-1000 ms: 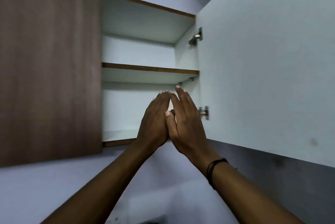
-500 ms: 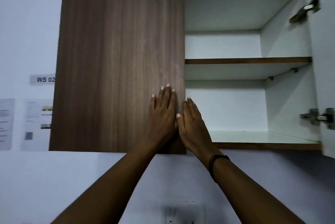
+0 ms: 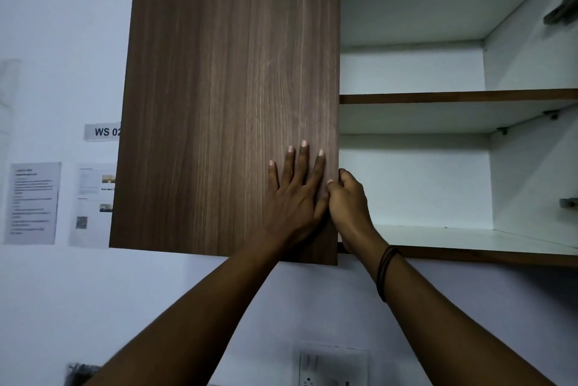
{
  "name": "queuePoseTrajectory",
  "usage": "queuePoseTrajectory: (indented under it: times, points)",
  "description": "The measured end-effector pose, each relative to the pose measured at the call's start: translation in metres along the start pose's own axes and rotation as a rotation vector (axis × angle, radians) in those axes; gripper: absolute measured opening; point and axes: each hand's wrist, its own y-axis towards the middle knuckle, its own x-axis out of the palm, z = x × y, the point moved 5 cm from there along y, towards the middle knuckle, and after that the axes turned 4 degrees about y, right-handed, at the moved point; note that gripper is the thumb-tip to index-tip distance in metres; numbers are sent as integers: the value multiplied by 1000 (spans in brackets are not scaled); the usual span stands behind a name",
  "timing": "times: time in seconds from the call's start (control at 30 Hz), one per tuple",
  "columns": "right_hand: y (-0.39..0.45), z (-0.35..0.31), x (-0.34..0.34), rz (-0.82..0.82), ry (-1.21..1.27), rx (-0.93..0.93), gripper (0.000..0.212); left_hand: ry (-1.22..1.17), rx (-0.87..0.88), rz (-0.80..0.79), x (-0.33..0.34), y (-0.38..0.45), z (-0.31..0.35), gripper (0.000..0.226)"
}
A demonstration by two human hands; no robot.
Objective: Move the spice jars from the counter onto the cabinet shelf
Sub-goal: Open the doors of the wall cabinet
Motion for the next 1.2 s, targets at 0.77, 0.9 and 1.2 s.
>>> queuePoseTrajectory:
  times: [0.77, 0.9, 1.2]
  points:
    - [-208, -171, 50, -24, 243, -642, 40, -813, -36, 427, -236, -102, -70, 63]
    - [-234, -200, 94, -110, 321, -747, 37, -905, -139, 450, -286, -129, -109, 56]
    - [-284, -251, 214, -424, 201, -913, 46, -860, -399, 362, -385, -185, -208, 35]
